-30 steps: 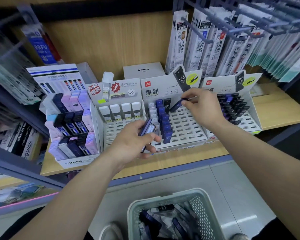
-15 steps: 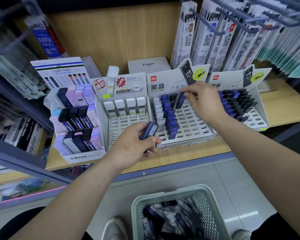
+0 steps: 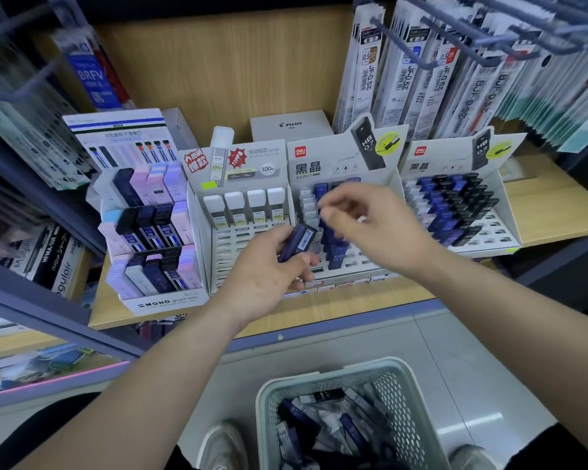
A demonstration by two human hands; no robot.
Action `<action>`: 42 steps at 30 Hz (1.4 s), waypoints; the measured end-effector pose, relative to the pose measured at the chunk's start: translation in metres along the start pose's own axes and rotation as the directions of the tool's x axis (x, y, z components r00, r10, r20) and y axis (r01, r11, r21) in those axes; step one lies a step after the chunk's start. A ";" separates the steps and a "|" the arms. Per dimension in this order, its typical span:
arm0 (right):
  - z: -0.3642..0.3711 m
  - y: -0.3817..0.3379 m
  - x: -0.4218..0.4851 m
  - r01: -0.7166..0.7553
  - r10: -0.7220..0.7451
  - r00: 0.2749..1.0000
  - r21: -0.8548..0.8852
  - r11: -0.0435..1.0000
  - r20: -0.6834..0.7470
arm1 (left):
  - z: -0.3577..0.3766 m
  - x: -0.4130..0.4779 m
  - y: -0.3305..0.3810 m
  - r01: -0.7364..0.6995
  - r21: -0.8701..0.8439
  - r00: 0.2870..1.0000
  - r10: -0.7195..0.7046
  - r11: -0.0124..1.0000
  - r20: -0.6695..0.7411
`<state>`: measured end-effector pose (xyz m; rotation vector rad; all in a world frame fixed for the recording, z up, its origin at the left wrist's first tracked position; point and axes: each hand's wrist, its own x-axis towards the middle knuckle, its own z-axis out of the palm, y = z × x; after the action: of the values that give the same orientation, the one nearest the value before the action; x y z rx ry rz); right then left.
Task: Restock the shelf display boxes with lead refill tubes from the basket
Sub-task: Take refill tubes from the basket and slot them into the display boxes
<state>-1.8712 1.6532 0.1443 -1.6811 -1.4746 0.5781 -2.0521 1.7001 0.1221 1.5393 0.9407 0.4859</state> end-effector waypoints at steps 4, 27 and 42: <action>0.011 0.001 -0.016 -0.081 0.067 0.991 0.119 0.990 0.119 | 0.007 0.001 0.002 -0.028 -0.015 0.999 0.029 0.999 0.032; -0.007 0.011 -0.019 -0.274 0.204 0.954 0.357 0.893 0.221 | -0.004 0.010 -0.004 -0.065 0.018 0.998 0.065 0.998 -0.020; -0.043 0.028 -0.055 -0.386 0.286 0.912 0.383 0.839 0.292 | 0.039 0.014 0.019 -0.116 0.089 0.993 0.112 0.989 0.042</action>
<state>-1.8326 1.5884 0.1369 -1.5534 -1.0829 1.2340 -2.0090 1.6872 0.1294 1.6860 0.8597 0.4994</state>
